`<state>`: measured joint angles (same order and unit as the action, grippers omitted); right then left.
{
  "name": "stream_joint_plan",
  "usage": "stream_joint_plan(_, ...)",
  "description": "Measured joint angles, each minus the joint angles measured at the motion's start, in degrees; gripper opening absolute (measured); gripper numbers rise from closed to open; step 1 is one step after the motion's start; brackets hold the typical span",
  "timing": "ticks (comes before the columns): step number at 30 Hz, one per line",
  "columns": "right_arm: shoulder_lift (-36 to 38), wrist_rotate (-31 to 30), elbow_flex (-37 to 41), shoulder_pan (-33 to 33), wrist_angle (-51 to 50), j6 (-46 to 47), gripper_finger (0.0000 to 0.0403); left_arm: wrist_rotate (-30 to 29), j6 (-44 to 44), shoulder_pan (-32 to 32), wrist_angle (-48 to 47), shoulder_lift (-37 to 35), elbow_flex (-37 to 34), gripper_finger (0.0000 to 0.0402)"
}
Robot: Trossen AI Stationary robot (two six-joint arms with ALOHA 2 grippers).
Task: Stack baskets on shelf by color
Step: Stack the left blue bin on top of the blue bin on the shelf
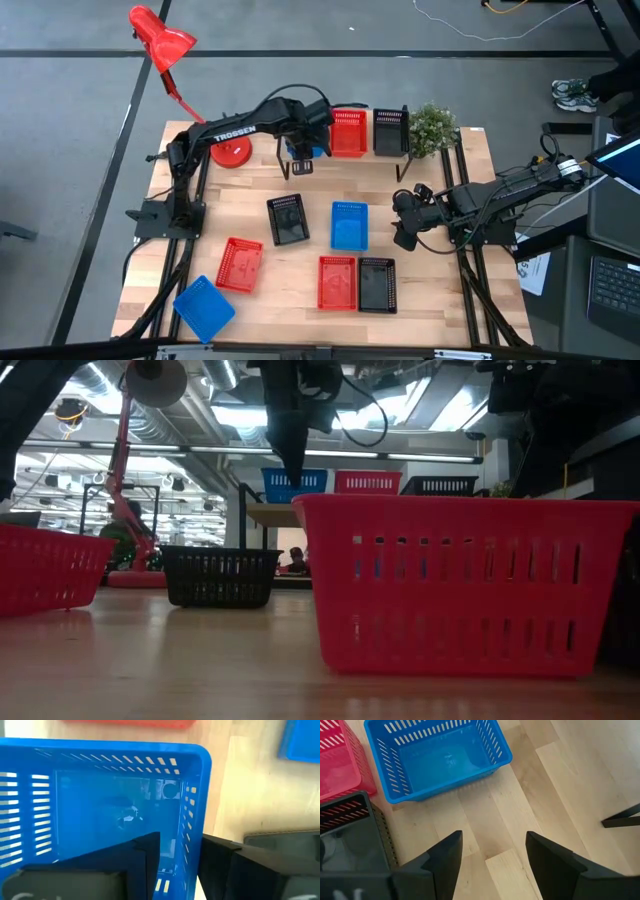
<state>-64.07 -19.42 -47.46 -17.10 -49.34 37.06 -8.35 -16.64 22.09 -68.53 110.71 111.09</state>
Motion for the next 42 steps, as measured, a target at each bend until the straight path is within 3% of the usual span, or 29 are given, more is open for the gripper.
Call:
stream_joint_plan(5,0.0,0.0,0.0,0.0,0.0,0.0,0.0217,-4.4,0.0,0.0,0.0,0.0,0.0,0.0100)
stream_joint_plan(17,0.0,0.1,0.0,0.0,-0.2,0.0,0.0217,-4.3,0.1,-2.3,0.0,-4.6,0.0,0.0100)
stream_joint_plan(23,0.0,0.1,0.0,0.0,-0.2,0.0,0.0217,-4.1,8.5,-5.2,-7.1,-9.7,0.1,0.0100)
stream_joint_plan(26,0.0,0.1,0.0,0.0,-0.2,0.0,0.0217,0.1,16.3,-7.7,-14.2,-12.0,0.1,0.0100)
stream_joint_plan(29,0.0,0.1,0.0,0.0,-0.2,0.0,0.0217,9.5,23.6,-10.7,-21.1,-12.7,0.1,0.0100)
stream_joint_plan(35,0.0,0.1,0.0,0.0,-0.2,0.0,0.0217,21.3,29.4,-20.4,-21.3,-12.6,-1.3,0.0100)
stream_joint_plan(38,0.0,0.1,0.0,0.0,-0.2,-0.2,0.0217,23.1,32.0,-26.0,-21.4,-12.5,-3.9,0.0100)
stream_joint_plan(42,0.0,0.1,0.0,0.0,-0.2,-0.2,0.0217,23.2,43.0,-32.9,-21.5,-12.6,-9.8,0.0100)
